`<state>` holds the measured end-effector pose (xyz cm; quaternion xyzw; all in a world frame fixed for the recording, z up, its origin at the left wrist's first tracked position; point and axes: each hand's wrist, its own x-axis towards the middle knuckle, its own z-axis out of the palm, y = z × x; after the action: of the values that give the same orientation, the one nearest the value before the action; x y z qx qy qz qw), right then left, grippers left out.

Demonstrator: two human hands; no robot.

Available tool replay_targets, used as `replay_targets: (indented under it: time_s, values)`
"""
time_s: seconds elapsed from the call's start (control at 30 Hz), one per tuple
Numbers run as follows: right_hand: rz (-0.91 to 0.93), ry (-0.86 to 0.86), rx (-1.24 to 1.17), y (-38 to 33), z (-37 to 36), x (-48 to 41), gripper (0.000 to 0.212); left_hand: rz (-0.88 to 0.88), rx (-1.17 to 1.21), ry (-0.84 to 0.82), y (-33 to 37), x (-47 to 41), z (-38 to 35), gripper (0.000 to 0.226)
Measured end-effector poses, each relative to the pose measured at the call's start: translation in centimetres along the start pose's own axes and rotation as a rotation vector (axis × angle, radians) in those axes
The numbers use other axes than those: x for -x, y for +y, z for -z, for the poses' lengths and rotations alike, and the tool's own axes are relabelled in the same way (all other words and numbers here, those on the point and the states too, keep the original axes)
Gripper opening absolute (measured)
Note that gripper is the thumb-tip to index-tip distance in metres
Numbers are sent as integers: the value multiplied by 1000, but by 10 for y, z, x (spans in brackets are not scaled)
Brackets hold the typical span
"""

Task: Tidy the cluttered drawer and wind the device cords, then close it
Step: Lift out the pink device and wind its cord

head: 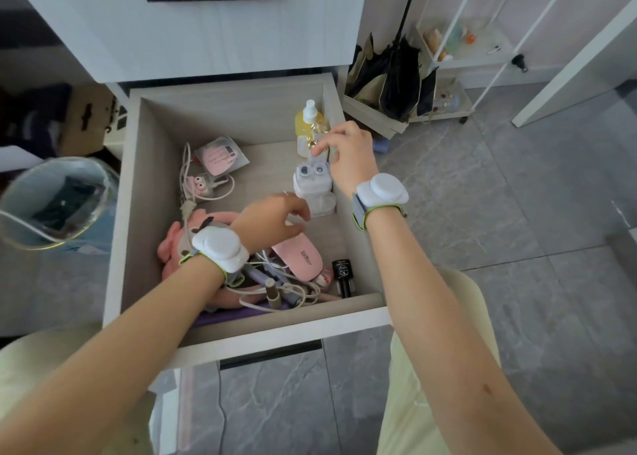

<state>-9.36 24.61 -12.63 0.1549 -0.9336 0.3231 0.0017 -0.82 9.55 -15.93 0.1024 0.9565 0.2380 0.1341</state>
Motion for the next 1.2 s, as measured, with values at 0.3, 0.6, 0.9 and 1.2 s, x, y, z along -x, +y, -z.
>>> replay_targets:
  time_s: [0.3, 0.6, 0.9, 1.2]
  values:
    - [-9, -27, 21, 0, 2, 2, 50, -294, -479, -309, 26, -1, -49, 41]
    - [2, -62, 55, 1, -1, 0, 46, -342, -618, -303, 30, -7, -53, 32]
    - [3, -57, 61, 2, -2, -2, 47, -301, -532, -310, 29, -3, -60, 38]
    - [6, -62, 61, 3, -2, -1, 47, -203, -28, -233, 23, -7, -49, 45]
